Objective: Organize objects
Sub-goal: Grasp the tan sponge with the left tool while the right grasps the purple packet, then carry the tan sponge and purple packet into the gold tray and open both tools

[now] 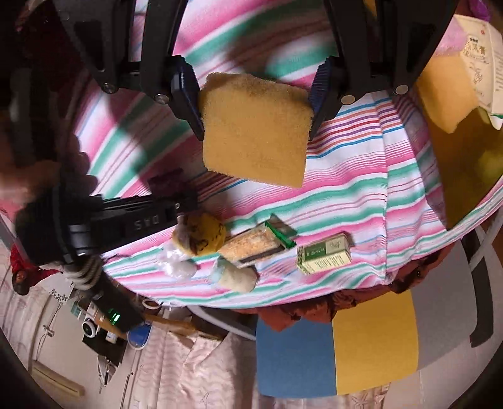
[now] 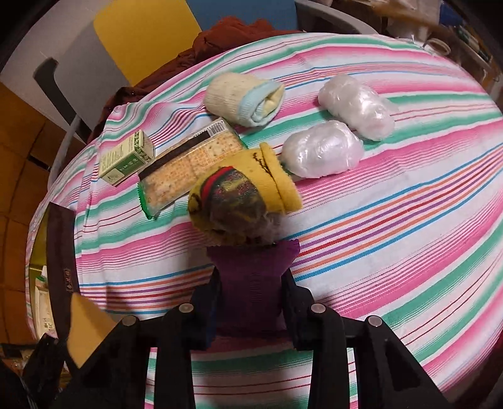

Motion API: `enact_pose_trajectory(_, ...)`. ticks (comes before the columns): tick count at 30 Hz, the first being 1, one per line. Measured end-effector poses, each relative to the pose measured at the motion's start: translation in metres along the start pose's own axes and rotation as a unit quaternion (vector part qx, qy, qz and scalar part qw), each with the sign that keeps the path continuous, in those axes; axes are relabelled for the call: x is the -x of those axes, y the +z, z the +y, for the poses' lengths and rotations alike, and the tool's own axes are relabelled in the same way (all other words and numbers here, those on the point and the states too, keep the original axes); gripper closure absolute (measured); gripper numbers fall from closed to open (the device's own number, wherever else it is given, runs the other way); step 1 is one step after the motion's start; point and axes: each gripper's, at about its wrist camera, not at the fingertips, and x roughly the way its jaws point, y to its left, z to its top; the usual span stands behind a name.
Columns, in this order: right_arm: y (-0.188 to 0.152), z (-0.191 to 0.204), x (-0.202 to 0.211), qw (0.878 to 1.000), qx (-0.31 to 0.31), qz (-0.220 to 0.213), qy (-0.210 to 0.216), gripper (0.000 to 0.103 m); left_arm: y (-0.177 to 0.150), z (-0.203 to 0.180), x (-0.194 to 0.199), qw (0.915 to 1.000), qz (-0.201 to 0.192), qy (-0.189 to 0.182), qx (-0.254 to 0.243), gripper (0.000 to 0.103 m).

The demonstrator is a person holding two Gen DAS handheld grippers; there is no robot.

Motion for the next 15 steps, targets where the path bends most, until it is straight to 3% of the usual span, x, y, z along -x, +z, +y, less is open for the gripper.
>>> enact_pose_trajectory(6, -0.004, 0.005, 0.0, 1.0, 0.014, 0.003, -0.006, 0.06, -0.006, 0.0, 0.034, 0.9995, -0.031, -0.012, 0.002, 0.043)
enact_pose_trajectory(15, -0.019, 0.025, 0.001, 0.994, 0.083, -0.004, -0.064, 0.064, -0.019, 0.02, 0.071, 0.9978, -0.058, -0.02, 0.026, 0.043)
